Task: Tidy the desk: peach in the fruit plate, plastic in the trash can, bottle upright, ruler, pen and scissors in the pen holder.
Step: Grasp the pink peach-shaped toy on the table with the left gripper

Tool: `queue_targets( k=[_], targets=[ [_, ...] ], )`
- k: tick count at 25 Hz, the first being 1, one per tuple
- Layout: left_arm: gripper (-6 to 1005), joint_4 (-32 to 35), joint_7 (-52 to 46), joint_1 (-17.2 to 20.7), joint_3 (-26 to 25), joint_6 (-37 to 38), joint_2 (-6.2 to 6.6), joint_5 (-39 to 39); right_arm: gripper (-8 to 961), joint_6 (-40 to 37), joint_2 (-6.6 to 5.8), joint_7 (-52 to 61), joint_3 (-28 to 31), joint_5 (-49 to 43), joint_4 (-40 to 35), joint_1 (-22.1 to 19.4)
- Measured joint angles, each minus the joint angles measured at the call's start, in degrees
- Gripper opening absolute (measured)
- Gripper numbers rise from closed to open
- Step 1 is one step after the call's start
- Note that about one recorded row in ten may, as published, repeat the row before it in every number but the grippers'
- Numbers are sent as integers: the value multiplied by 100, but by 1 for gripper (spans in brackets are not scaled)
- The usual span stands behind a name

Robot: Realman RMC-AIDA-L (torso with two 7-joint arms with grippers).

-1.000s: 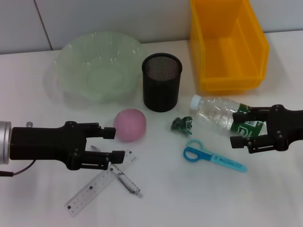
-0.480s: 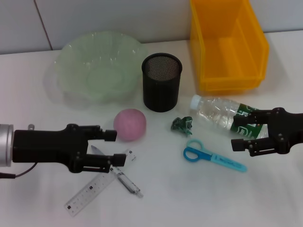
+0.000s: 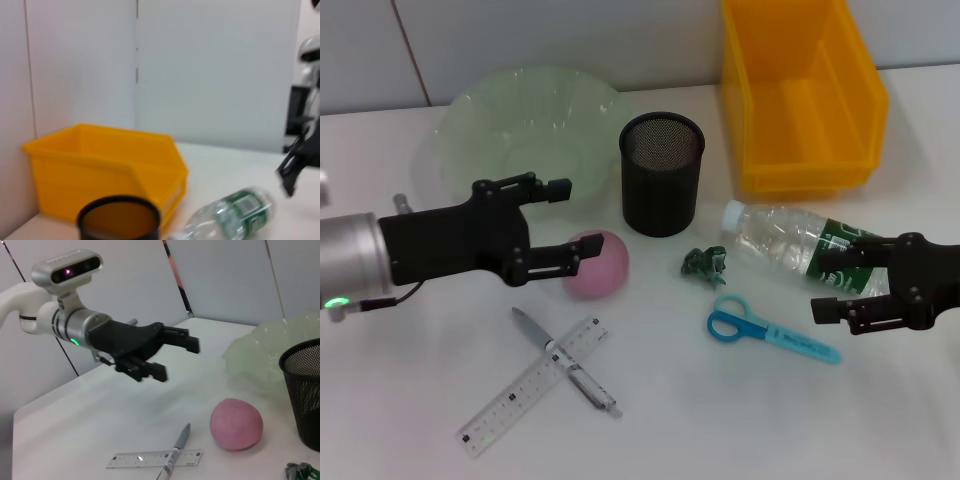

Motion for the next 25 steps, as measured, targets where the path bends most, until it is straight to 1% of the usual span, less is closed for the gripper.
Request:
queue_targets(
  k=[1,2,4,5,6,9,10,11,12,13,14,15,17,18,19,20,25],
  targets=[
    [750,0,0,0,0,0,0,0,817,2,-1,3,2,-1,0,-10],
    [749,-150,474,-69,448,-816,-11,-361,816,7,-2,11,2,-1,0,-14],
    [746,-188,550,-115,825,-1182,-11,-453,816,25,-4,44,-2,-1,0,-20],
    [745,-193,560,-159,1104,-1443,-11,-474,815,30,-7,63,-4,-3,0,-23],
    [744,-193,560,-159,1104,-1443,-11,-474,815,31,-10,78,-5,-4,0,-25],
    [740,-191,553,-234,1595,-1947,-20,-497,814,36,-13,108,-8,-10,0,-27],
    [739,-174,529,-259,1900,-2295,-24,-539,813,42,-14,137,-17,-37,0,-27],
    [738,-158,511,-267,2067,-2522,-25,-576,813,42,-14,137,-17,-37,0,-27],
    [737,-158,511,-267,2067,-2522,-25,-576,813,45,-14,150,-13,-56,0,-27],
    [735,-146,496,-284,2287,-2716,-25,-606,812,47,-15,153,-4,-73,0,-27],
    [734,-146,496,-284,2287,-2716,-25,-606,812,49,-15,155,2,-90,0,-27],
    [733,-134,396,-329,2769,-3185,-27,-633,811,51,-16,160,4,-93,0,-26],
    [730,-130,331,-345,2990,-3393,-25,-632,811,54,-16,170,4,-95,0,-25],
    [729,-130,331,-345,2990,-3393,-25,-632,810,54,-16,173,4,-96,0,-25],
    [728,-128,236,-370,3180,-3579,-12,-617,810,55,-16,181,4,-102,0,-25],
    [727,-127,177,-384,3256,-3651,-3,-599,810,57,-16,205,4,-125,0,-25],
    [721,-96,36,-404,3343,-3722,22,-549,808,80,-14,226,4,-146,0,-25]
  ],
)
